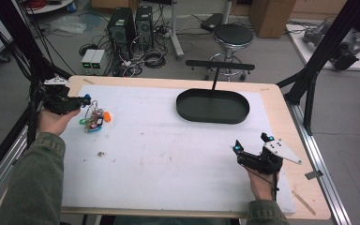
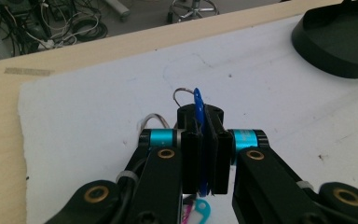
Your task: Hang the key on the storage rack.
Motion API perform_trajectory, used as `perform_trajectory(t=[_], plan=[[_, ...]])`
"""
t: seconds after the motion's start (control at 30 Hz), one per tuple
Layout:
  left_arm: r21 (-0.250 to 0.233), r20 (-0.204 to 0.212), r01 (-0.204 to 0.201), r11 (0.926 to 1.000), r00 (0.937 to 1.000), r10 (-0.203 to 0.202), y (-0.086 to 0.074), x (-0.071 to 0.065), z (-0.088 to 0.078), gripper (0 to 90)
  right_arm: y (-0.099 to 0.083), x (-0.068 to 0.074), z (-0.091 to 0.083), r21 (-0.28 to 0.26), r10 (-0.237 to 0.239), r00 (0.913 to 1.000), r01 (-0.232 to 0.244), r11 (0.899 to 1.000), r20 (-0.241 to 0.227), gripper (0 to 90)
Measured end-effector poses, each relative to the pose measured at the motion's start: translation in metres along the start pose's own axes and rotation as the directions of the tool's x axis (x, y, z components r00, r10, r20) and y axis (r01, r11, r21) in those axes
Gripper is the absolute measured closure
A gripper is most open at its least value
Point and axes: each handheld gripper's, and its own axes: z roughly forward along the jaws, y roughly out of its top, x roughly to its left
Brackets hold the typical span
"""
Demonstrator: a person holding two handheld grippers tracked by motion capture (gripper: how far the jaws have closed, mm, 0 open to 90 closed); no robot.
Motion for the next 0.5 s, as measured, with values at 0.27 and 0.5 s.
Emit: perform_trajectory(t=[0.27, 0.5], plan=[[-0.035, 0.015, 0.01, 0.9993, 0.9999, -0.009, 0.012, -0.004, -0.005, 86.1, 0.001, -0.001, -0.002, -0.008, 0.006, 1.0, -0.006, 1.0, 0.001, 0.4], [-0.055, 0.027, -0.026, 0.9982, 0.9993, 0.028, 0.028, -0.014, -0.011, 86.1, 0.001, -0.001, -0.002, -0.012, 0.005, 1.0, -0.005, 1.0, -0.002, 0.4]])
